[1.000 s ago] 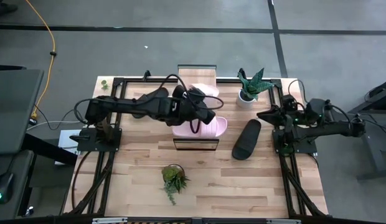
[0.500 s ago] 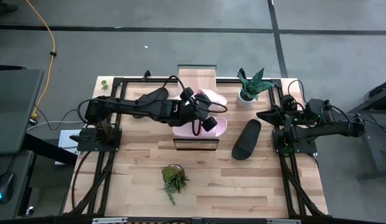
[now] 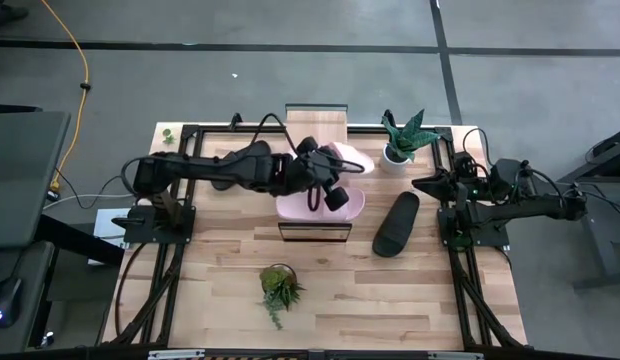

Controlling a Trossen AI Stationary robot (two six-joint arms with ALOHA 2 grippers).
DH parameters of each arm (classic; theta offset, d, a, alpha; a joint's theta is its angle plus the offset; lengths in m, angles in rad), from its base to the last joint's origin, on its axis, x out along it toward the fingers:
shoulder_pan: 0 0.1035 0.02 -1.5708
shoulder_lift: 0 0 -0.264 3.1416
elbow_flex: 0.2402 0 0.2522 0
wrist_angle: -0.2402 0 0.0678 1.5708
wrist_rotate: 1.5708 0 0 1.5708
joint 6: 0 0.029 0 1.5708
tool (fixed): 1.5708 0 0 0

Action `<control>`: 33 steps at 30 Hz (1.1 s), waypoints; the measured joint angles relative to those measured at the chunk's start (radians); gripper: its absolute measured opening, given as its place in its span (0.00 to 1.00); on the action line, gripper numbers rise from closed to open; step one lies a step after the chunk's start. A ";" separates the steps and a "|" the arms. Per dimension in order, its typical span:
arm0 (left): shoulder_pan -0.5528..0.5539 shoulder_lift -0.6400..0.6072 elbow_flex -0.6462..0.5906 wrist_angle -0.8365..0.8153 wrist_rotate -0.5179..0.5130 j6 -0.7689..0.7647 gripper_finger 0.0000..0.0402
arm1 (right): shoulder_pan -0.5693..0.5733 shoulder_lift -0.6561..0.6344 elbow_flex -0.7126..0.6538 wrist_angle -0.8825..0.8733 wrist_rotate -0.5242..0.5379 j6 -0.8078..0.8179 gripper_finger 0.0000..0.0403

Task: Pick and place slides into the shelf
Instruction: Put the pink slide on the shelf

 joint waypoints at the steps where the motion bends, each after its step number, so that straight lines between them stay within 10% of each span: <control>1: 0.008 0.000 0.000 0.001 0.012 0.002 0.01 | 0.000 0.000 0.000 0.000 0.000 0.001 0.24; 33: 0.148 -0.180 -0.046 -0.062 0.270 0.120 0.00 | 0.000 0.001 0.000 -0.010 0.106 0.008 0.24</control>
